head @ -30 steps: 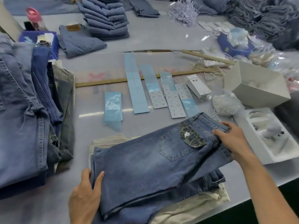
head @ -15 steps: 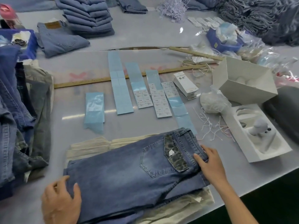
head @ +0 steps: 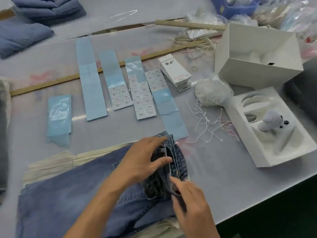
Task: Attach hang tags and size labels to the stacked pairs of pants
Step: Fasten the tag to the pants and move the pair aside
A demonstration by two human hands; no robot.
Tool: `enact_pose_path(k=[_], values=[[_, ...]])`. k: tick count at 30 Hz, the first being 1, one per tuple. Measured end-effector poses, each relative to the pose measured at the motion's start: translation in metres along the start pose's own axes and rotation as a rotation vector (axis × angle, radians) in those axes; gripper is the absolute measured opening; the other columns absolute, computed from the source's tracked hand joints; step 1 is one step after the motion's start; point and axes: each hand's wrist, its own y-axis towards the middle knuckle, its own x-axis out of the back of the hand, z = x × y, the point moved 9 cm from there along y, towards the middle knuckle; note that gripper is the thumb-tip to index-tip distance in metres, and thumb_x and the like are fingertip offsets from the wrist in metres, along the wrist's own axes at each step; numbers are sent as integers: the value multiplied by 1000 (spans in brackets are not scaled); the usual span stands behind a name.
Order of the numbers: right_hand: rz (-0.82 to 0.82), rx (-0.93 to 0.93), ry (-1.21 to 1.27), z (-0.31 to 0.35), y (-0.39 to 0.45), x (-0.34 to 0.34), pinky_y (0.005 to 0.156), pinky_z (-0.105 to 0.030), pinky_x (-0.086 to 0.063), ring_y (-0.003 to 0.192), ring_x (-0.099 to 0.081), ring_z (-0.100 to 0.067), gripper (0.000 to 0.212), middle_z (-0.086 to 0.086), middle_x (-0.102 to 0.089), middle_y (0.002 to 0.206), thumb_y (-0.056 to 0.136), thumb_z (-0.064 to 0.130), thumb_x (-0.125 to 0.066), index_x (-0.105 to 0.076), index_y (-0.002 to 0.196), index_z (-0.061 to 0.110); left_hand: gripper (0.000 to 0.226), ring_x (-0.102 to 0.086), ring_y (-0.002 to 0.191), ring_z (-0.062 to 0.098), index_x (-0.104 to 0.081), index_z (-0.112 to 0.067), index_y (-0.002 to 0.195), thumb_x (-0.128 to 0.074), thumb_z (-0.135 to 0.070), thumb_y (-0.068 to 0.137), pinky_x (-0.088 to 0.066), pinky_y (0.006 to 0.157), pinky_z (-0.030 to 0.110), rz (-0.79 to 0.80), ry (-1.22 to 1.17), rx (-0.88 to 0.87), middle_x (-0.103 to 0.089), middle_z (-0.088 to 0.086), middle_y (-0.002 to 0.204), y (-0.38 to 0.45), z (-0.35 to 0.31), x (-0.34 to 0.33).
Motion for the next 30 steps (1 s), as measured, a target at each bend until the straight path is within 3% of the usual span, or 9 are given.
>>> enact_pose_path(k=[4,8,9,12,14,17,19,23,30], values=[[84,13,78,-14,1,-1,105,-24,-45,107,-57,-6,40,7,-72,109,81,9,-80,-72,119,17,36,-59,86,6,-64,-35,102,-55,-68,90,-46,76,28,-51,11,-44,-65,-19,90,-5,-7,5],[66,-43,160,-20,4,8,102,-27,-50,102,-65,-10,29,14,-71,104,92,24,-62,-72,119,19,7,-59,81,7,-59,-35,93,-59,-38,87,-49,72,32,-124,-142,95,-61,-18,84,-38,3,16],[62,-15,150,-15,7,10,102,-28,-51,98,-65,-8,26,13,-72,99,92,22,-64,-74,116,18,14,-59,83,7,-59,-36,96,-57,-30,83,-48,75,34,-136,-128,147,-62,-18,86,-47,6,18],[81,162,94,14,11,10,97,-32,-55,82,-67,-6,15,9,-71,87,89,10,-69,-79,95,19,43,-58,101,8,-58,-39,119,-60,-33,76,-43,90,41,-51,214,60,-61,-19,109,-59,-12,9],[114,255,52,30,11,6,95,-32,-56,83,-69,-6,19,10,-72,87,90,12,-64,-79,86,22,49,-60,101,17,-62,-36,120,-69,-48,73,-44,87,45,35,444,-56,-63,-10,111,-55,-30,-5],[129,327,22,35,9,5,97,-34,-56,84,-71,-8,21,10,-73,87,89,14,-61,-80,83,22,21,-65,78,21,-67,-32,93,-76,-45,79,-38,79,40,102,653,-75,-66,-8,83,-36,-36,-13],[122,315,52,27,7,10,98,-35,-54,87,-70,-10,21,9,-73,91,90,12,-60,-79,87,20,11,-66,80,23,-65,-29,91,-66,-40,93,-35,75,38,120,677,2,-68,-6,84,-27,-25,-8],[97,218,118,6,10,16,91,-38,-48,96,-67,-15,20,6,-71,105,96,11,-59,-77,104,13,32,-55,98,16,-73,-30,94,-60,-59,92,-45,78,37,183,364,70,-64,-13,94,-28,3,4],[144,173,135,8,15,8,81,-38,-43,87,-65,-14,19,11,-71,98,102,27,-59,-76,103,18,15,-66,75,4,-77,-34,93,-78,-46,85,-52,68,32,496,-99,162,-73,-15,80,-33,25,-2]])
